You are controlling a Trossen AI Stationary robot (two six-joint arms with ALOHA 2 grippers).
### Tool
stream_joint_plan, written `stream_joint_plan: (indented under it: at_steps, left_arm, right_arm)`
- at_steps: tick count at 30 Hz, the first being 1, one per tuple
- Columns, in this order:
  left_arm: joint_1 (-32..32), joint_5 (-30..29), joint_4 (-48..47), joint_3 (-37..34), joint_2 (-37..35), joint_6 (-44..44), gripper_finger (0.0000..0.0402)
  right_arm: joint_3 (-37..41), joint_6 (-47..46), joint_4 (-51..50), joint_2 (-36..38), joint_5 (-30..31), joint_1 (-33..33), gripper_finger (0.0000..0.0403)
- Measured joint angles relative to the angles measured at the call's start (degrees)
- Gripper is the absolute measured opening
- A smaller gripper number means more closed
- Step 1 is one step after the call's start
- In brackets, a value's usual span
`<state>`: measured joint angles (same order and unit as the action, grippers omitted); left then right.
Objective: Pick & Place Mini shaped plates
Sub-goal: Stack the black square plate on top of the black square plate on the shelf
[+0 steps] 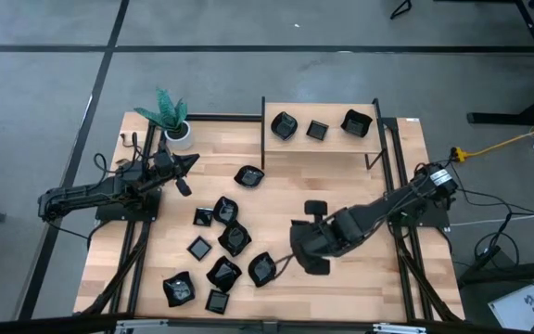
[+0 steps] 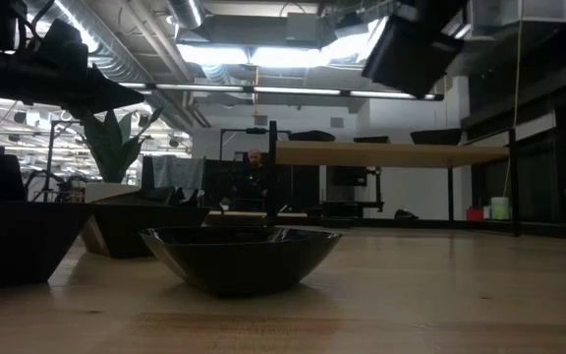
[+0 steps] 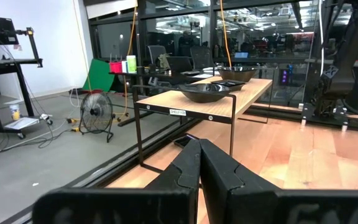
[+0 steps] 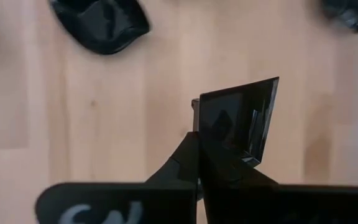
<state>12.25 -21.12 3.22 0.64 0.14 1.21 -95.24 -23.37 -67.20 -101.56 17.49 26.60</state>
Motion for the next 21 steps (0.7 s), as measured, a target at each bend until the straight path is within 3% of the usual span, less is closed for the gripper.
stream_joint_plan:
  at_steps: [15,21]
  left_arm:
    - [0.0,0.0,0.0,0.0,0.0,0.0,0.0004]
    - [0.0,0.0,0.0,0.0,0.0,0.0,0.0004]
  right_arm:
    - [0.0,5.3,0.0,0.3,3.0,-11.1,0.0003]
    - [-2.2,7.7,-1.1,1.9,7.3,-15.5,0.0003]
